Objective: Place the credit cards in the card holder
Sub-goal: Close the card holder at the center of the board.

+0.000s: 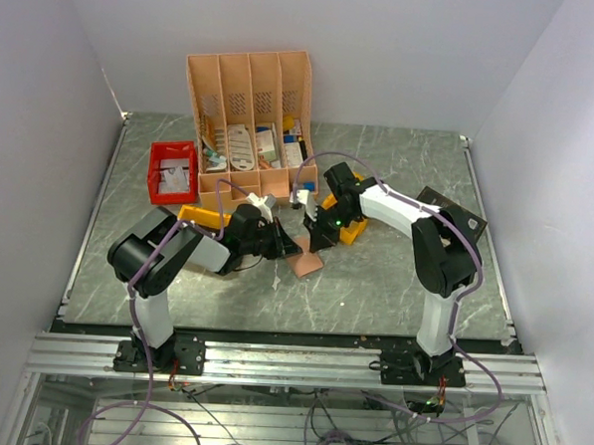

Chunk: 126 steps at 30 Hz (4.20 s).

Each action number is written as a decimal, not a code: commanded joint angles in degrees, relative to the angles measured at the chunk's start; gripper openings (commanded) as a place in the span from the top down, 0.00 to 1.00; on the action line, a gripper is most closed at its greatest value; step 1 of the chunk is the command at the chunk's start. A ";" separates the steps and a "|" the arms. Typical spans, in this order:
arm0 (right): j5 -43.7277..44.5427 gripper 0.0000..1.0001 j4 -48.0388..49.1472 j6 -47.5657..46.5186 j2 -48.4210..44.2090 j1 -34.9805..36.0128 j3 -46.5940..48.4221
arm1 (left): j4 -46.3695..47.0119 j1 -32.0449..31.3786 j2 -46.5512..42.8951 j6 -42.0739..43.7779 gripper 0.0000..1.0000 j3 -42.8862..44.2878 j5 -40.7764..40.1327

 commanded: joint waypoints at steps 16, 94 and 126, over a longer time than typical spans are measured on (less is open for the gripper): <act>1.96 1.00 8.31 3.51 -3.29 3.25 -5.29 | -2.23 0.81 3.87 0.59 0.93 -2.10 -0.22; 24.76 1.00 9.14 -4.45 -3.88 19.62 -26.03 | 16.66 1.51 6.72 -12.23 0.93 -4.20 6.45; 13.96 0.78 3.03 -4.53 -5.03 16.11 -21.93 | 4.18 1.52 6.67 -6.06 0.93 -4.84 3.43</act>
